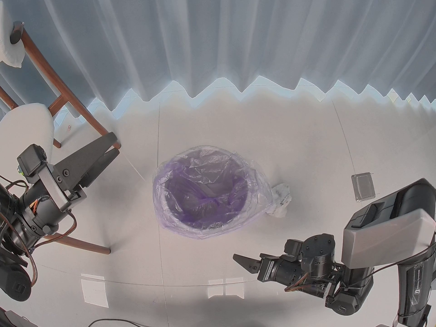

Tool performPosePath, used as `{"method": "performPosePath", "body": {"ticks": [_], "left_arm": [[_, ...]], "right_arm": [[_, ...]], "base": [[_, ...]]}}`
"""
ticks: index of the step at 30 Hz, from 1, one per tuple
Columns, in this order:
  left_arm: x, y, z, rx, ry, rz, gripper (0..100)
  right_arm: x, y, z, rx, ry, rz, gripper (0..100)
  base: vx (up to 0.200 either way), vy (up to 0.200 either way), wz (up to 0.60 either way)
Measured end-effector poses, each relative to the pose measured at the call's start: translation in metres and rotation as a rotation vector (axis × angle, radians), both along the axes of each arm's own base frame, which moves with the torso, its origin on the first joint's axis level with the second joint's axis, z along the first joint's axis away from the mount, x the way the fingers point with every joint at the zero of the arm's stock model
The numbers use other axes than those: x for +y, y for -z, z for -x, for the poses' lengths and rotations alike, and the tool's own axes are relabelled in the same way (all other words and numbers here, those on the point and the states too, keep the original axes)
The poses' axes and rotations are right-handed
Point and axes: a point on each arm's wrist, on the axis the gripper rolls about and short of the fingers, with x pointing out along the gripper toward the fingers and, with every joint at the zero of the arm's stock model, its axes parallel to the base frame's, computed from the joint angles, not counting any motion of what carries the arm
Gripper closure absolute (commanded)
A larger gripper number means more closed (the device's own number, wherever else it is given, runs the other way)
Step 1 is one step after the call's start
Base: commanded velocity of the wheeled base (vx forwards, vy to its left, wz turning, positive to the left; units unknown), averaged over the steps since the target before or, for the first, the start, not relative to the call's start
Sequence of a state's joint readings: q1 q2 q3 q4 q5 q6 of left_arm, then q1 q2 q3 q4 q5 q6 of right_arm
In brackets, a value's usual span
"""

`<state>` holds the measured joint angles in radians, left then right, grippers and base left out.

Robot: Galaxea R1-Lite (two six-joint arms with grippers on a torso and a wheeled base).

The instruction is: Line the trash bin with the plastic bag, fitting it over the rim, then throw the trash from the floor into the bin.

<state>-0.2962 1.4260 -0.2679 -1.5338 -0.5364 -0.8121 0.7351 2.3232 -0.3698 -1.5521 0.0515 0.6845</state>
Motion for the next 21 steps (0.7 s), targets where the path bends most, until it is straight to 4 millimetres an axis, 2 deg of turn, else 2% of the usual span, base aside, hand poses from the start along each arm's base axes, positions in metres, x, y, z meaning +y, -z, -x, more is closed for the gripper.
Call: {"method": "performPosePath", "body": {"ticks": [8, 15, 21], "left_arm": [[-0.001, 0.004, 0.000, 0.018, 0.002, -0.005, 0], [-0.001, 0.005, 0.000, 0.024, 0.006, -0.008, 0], [-0.002, 0.007, 0.000, 0.030, 0.009, -0.012, 0]], "right_arm": [[-0.004, 0.002, -0.033, -0.048, 0.093, -0.036, 0], [-0.012, -0.006, -0.067, -0.117, 0.184, -0.099, 0], [-0.015, -0.012, -0.083, -0.118, 0.234, -0.180, 0]], "base": [[0.000, 0.000, 0.00], [0.000, 0.000, 0.00], [0.000, 0.000, 0.00]]}}
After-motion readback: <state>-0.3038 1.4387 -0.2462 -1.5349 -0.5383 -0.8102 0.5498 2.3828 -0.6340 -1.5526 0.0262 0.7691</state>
